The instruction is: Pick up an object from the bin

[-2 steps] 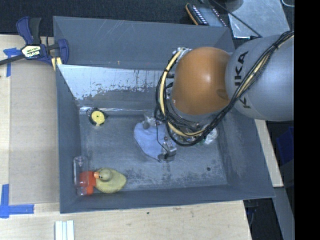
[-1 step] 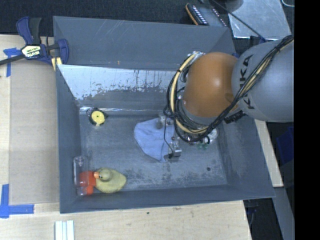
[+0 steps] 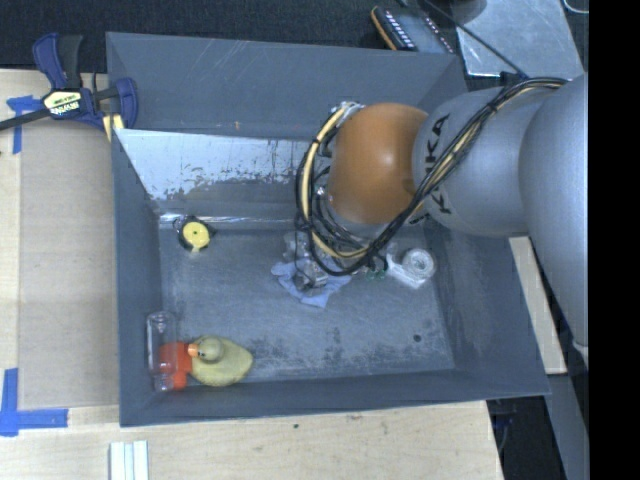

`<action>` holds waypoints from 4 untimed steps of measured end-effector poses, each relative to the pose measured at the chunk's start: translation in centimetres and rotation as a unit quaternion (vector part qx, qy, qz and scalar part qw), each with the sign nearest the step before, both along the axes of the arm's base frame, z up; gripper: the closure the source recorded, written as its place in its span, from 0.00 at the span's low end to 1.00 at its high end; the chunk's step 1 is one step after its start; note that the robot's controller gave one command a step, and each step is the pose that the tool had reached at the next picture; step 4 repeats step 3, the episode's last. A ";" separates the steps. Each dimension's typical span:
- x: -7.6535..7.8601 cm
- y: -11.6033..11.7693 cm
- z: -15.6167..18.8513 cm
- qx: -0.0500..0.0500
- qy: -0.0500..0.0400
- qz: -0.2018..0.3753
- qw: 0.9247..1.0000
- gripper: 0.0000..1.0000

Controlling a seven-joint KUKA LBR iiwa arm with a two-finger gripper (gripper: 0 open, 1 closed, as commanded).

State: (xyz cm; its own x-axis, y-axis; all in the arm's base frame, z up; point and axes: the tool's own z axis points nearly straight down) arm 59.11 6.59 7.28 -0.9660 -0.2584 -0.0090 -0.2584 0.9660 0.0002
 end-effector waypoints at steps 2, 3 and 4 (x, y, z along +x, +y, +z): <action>1.0 0.7 8.8 0.000 0.001 -0.006 1.000 1.00; 1.9 -2.2 18.0 0.000 -0.007 -0.014 1.000 1.00; 1.9 -2.2 18.0 0.000 -0.007 -0.014 1.000 1.00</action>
Offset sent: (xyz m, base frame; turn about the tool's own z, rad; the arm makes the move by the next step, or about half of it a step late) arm 0.0149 0.0101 0.1228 0.0163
